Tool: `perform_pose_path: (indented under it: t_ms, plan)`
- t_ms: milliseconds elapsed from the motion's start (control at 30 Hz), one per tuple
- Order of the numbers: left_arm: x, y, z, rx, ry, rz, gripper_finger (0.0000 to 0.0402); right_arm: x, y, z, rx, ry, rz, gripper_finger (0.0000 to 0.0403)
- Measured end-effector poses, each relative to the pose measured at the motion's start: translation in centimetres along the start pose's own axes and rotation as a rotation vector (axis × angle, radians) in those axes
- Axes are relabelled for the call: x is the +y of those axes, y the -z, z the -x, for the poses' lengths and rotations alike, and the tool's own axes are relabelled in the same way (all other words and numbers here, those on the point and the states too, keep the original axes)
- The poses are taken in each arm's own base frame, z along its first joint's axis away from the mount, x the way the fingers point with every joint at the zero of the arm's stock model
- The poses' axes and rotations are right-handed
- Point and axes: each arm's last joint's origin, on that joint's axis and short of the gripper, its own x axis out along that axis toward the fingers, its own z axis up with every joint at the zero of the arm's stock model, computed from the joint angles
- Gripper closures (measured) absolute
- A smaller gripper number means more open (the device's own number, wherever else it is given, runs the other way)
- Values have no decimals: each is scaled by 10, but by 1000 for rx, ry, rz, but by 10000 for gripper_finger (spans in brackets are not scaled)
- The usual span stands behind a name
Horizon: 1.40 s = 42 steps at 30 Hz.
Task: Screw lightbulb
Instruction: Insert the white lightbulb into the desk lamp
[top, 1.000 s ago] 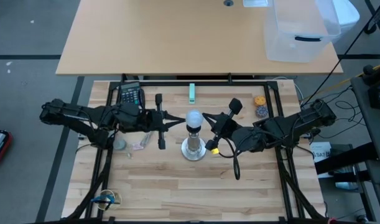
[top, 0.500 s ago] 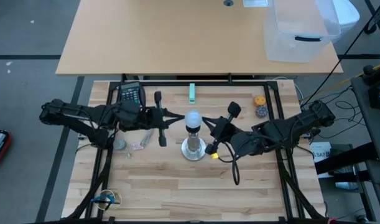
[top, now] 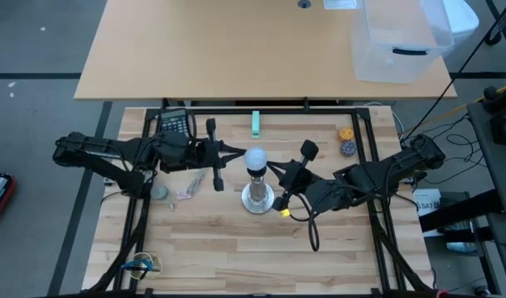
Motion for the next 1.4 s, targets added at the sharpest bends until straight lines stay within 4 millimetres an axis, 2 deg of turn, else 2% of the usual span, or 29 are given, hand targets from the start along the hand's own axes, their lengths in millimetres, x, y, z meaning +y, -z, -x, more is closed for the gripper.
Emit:
perform_pose_path:
  t_ms: [267,467,667,867,1400]
  plan:
    - [8,2,-1,19,-56,25,401,4,1,6,-1,-15,-9,403]
    - [12,-3,10,-7,-69,33,401,5,4,9,15,-4,-11,403]
    - [6,-10,25,-30,-23,30,401,4,5,10,11,51,4,403]
    - [-6,-11,28,-30,45,16,401,-1,4,2,18,85,5,403]
    - [-18,-7,13,-22,108,11,401,-17,-3,-17,0,151,6,403]
